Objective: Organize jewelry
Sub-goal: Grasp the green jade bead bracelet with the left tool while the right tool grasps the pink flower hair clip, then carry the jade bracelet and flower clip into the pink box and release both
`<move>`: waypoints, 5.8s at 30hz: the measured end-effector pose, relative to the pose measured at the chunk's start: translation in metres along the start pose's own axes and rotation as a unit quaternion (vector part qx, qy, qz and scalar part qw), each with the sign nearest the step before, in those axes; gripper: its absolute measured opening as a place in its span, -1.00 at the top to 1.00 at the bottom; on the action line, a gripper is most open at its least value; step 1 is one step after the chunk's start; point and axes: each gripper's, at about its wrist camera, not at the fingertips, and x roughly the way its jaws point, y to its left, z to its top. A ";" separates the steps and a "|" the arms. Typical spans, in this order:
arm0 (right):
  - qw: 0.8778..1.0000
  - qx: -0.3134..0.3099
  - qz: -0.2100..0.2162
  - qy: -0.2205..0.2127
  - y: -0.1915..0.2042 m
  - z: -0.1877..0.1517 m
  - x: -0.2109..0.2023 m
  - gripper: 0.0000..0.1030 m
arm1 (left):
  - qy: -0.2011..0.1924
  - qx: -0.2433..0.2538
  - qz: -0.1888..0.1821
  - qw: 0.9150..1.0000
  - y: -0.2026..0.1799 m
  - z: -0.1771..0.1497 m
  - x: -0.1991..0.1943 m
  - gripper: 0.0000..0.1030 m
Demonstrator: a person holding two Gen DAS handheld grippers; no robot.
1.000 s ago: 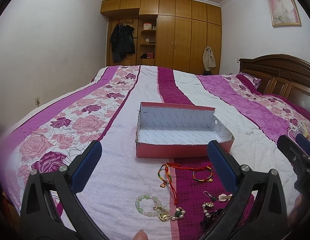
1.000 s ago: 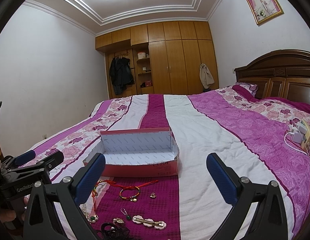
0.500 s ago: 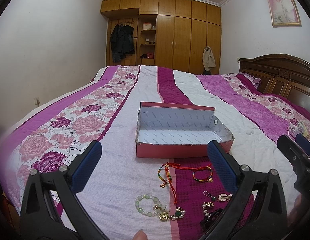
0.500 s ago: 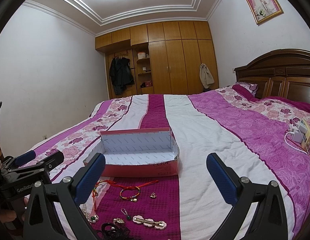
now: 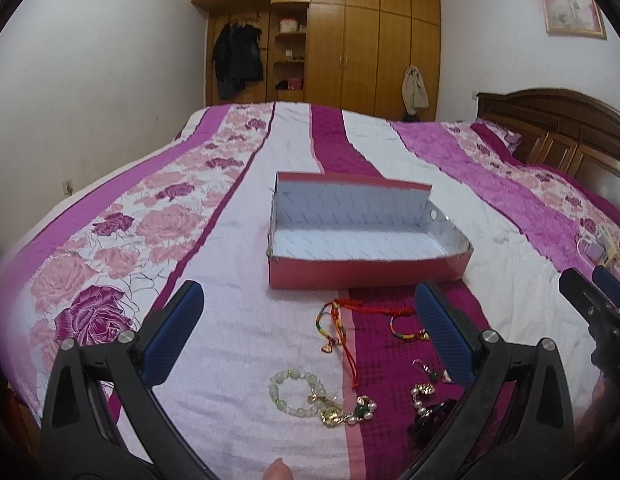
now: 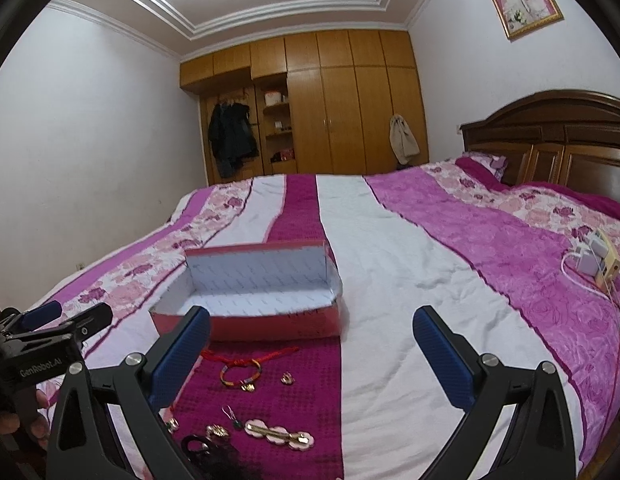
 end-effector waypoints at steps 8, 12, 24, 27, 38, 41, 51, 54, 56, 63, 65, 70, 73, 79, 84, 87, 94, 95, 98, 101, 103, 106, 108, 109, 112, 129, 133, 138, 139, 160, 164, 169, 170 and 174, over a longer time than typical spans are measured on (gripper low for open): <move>0.998 -0.010 0.012 0.060 -0.006 -0.022 0.019 -1.00 | 0.043 0.028 0.003 0.999 -0.001 -0.011 0.012 -0.92; 0.994 -0.005 0.031 0.101 -0.007 -0.034 0.032 -1.00 | 0.068 0.039 0.003 0.997 -0.001 -0.015 0.020 -0.92; 0.979 -0.029 0.052 0.193 0.001 -0.064 0.065 -0.82 | 0.150 0.066 0.001 0.987 -0.001 -0.035 0.044 -0.90; 0.975 -0.028 0.059 0.213 0.001 -0.070 0.072 -0.71 | 0.171 0.072 0.003 0.983 0.001 -0.040 0.050 -0.88; 0.959 -0.039 0.073 0.270 0.008 -0.085 0.092 -0.34 | 0.226 0.052 -0.013 0.973 0.011 -0.055 0.069 -0.21; 0.958 -0.043 0.076 0.274 0.010 -0.088 0.093 -0.27 | 0.232 0.041 -0.021 0.972 0.013 -0.056 0.072 -0.12; 0.957 -0.049 0.076 0.276 0.012 -0.089 0.095 0.15 | 0.222 0.056 -0.042 0.972 0.006 -0.060 0.076 0.32; 0.958 -0.044 0.078 0.273 0.011 -0.088 0.095 0.16 | 0.216 0.053 -0.053 0.974 0.006 -0.057 0.073 0.49; 0.959 -0.041 0.080 0.269 0.010 -0.087 0.094 0.16 | 0.202 0.049 -0.066 0.976 0.007 -0.053 0.068 0.90; 0.962 -0.026 0.085 0.260 0.005 -0.084 0.091 0.17 | 0.202 0.057 -0.079 0.975 0.005 -0.055 0.067 1.00; 0.963 -0.023 0.087 0.255 0.004 -0.083 0.089 0.17 | 0.199 0.054 -0.083 0.975 0.006 -0.053 0.066 1.00; 0.965 -0.016 0.090 0.247 0.003 -0.080 0.087 0.17 | 0.186 0.029 -0.092 0.978 0.016 -0.048 0.060 1.00; 0.966 -0.014 0.093 0.242 0.003 -0.079 0.085 0.17 | 0.176 0.016 -0.098 0.979 0.021 -0.043 0.058 1.00; 0.969 -0.009 0.099 0.227 0.003 -0.072 0.080 0.17 | 0.158 -0.004 -0.111 0.981 0.025 -0.033 0.051 1.00; 0.974 -0.004 0.106 0.202 0.003 -0.059 0.074 0.17 | 0.131 -0.003 -0.106 0.986 0.023 -0.020 0.047 1.00; 0.978 0.001 0.109 0.178 0.003 -0.049 0.071 0.17 | 0.105 0.000 -0.102 0.989 0.022 -0.012 0.043 1.00; 0.985 0.004 0.109 0.134 0.004 -0.025 0.074 0.17 | 0.062 0.008 -0.098 0.993 0.016 0.008 0.046 1.00; 0.986 0.004 0.109 0.129 0.004 -0.022 0.076 0.17 | 0.056 0.009 -0.096 0.994 0.015 0.010 0.047 1.00; 0.987 0.001 0.110 0.114 0.008 -0.012 0.081 0.17 | 0.033 0.011 -0.091 0.995 0.011 0.017 0.049 1.00; 0.989 -0.001 0.110 0.101 0.012 -0.005 0.085 0.17 | 0.011 0.012 -0.087 0.996 0.007 0.025 0.053 1.00; 0.990 -0.005 0.109 0.090 0.015 0.001 0.089 0.17 | -0.002 0.014 -0.084 0.996 0.005 0.030 0.056 1.00; 0.991 -0.010 0.107 0.075 0.017 0.008 0.096 0.17 | -0.023 0.018 -0.077 0.997 0.000 0.038 0.063 1.00; 0.992 -0.010 0.105 0.067 0.017 0.014 0.102 0.17 | -0.040 0.021 -0.071 0.996 -0.003 0.042 0.069 1.00; 0.993 -0.011 0.103 0.063 0.017 0.015 0.106 0.17 | -0.044 0.023 -0.068 0.996 -0.004 0.044 0.070 1.00; 0.994 -0.017 0.095 0.052 0.019 0.021 0.118 0.17 | -0.059 0.025 -0.062 0.996 -0.006 0.048 0.081 1.00; 0.995 -0.035 0.060 0.070 0.020 0.026 0.200 0.17 | -0.025 0.014 -0.044 0.999 -0.013 0.059 0.157 1.00; 0.993 -0.041 0.055 0.099 0.019 0.020 0.220 0.17 | 0.015 0.017 -0.042 0.999 -0.015 0.057 0.176 1.00; 0.989 -0.044 0.053 0.134 0.019 0.011 0.237 0.16 | 0.066 0.016 -0.038 0.997 -0.016 0.048 0.194 1.00; 0.987 -0.044 0.055 0.142 0.019 0.009 0.241 0.16 | 0.071 0.015 -0.037 0.997 -0.015 0.047 0.196 1.00; 0.984 -0.048 0.071 0.159 0.028 0.015 0.232 -0.27 | 0.084 0.015 -0.045 0.995 -0.018 0.055 0.181 0.28; 0.986 -0.042 0.074 0.145 0.029 0.024 0.220 -0.29 | 0.072 0.012 -0.049 0.996 -0.016 0.060 0.166 0.28; 0.989 -0.038 0.079 0.122 0.031 0.033 0.199 -0.31 | 0.047 0.010 -0.052 0.997 -0.014 0.067 0.143 0.28; 0.989 -0.037 0.080 0.115 0.032 0.035 0.194 -0.33 | 0.040 0.010 -0.053 0.998 -0.013 0.069 0.135 0.27; 0.991 -0.036 0.084 0.094 0.032 0.040 0.174 -0.37 | 0.020 0.010 -0.058 0.998 -0.011 0.073 0.118 0.26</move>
